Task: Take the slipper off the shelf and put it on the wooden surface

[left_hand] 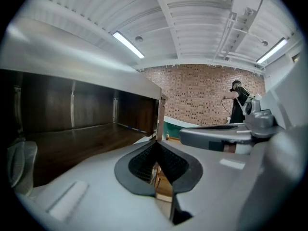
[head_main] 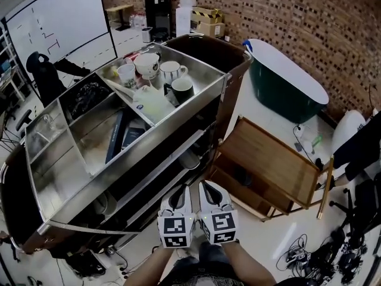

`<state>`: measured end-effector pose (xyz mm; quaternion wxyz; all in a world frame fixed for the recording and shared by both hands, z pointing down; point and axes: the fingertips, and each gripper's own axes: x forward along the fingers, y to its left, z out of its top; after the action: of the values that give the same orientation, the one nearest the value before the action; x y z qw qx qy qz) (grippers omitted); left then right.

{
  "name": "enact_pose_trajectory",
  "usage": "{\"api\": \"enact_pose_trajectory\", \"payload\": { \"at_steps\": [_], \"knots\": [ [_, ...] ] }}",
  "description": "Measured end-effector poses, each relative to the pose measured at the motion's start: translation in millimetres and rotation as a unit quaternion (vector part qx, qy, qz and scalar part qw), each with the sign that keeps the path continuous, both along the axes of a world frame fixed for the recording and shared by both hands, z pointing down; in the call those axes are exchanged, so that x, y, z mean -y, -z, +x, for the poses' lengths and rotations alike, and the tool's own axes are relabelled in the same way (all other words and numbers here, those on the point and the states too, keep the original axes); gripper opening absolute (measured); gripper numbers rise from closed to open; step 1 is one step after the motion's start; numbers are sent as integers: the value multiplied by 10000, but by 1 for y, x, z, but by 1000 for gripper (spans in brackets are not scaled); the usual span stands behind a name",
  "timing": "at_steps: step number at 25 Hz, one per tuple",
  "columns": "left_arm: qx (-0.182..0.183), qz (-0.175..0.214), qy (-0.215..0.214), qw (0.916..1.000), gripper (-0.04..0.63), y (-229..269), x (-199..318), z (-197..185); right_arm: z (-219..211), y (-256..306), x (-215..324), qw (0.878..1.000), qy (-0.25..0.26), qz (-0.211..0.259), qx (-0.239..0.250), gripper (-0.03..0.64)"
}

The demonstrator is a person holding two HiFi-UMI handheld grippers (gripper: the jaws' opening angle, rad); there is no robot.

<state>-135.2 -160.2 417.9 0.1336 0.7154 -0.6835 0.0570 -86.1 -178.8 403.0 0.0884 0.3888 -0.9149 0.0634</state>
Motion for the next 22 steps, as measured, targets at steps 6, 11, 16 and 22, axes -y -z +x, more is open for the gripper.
{"api": "enact_pose_trajectory", "payload": {
  "at_steps": [6,11,16,22],
  "knots": [
    [31,146,428,9990,5,20,-35,-33,-37,20,-33,9984,534,142,83,2],
    [76,210,617,9978,5,26,-61,-48,-54,29,-58,9965,775,265,142,2],
    [180,245,683,9972,5,35,-76,-44,-48,37,-69,9956,872,285,200,2],
    [149,265,826,9961,5,45,-89,-55,-59,48,-81,9943,982,267,320,2]
  ]
}}
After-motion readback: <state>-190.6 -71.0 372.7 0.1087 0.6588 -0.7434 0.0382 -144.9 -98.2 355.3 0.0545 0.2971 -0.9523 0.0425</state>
